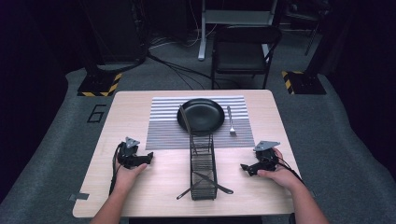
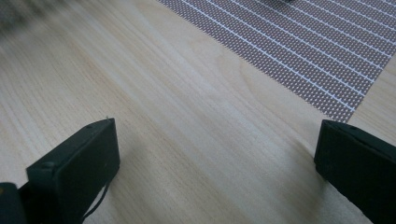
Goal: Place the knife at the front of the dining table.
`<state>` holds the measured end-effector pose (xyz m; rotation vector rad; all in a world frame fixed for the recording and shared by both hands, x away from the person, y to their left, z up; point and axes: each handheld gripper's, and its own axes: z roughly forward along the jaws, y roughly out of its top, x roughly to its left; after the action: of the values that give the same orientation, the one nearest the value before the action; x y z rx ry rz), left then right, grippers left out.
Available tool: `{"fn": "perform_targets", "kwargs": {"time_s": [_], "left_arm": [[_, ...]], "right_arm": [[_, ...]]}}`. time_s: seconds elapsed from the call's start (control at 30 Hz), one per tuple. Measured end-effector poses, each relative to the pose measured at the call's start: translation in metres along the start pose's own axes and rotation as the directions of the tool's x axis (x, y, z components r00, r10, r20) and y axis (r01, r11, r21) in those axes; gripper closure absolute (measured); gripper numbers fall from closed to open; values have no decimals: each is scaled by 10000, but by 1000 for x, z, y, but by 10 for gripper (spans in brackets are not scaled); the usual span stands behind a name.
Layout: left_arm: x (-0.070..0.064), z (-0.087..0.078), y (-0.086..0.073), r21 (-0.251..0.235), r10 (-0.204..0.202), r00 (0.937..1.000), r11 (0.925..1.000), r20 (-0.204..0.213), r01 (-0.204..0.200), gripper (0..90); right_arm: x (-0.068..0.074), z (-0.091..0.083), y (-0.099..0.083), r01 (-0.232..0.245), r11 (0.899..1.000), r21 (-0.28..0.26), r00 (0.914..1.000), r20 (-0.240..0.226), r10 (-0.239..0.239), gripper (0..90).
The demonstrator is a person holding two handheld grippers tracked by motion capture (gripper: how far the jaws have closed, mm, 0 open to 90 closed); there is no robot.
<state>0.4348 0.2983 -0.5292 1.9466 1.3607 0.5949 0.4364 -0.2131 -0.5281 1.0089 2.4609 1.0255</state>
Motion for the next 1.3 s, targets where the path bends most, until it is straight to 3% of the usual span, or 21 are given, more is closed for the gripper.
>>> {"fn": "perform_targets", "kwargs": {"time_s": [0.77, 1.1, 1.3], "left_arm": [[2, -3, -1, -279, -220, 9997, 9994, -115, 216, 286], [1, -8, 3, 1, -521, 9981, 9986, 323, 521, 378], [-7, -18, 14, -64, -134, 9982, 9999, 584, 138, 389]], "right_arm": [[0, 0, 0, 1, 10000, 2, 10000, -1, -1, 0], [0, 0, 0, 7, 10000, -3, 10000, 3, -7, 0], [0, 0, 0, -1, 10000, 0, 10000, 0, 1, 0]]}}
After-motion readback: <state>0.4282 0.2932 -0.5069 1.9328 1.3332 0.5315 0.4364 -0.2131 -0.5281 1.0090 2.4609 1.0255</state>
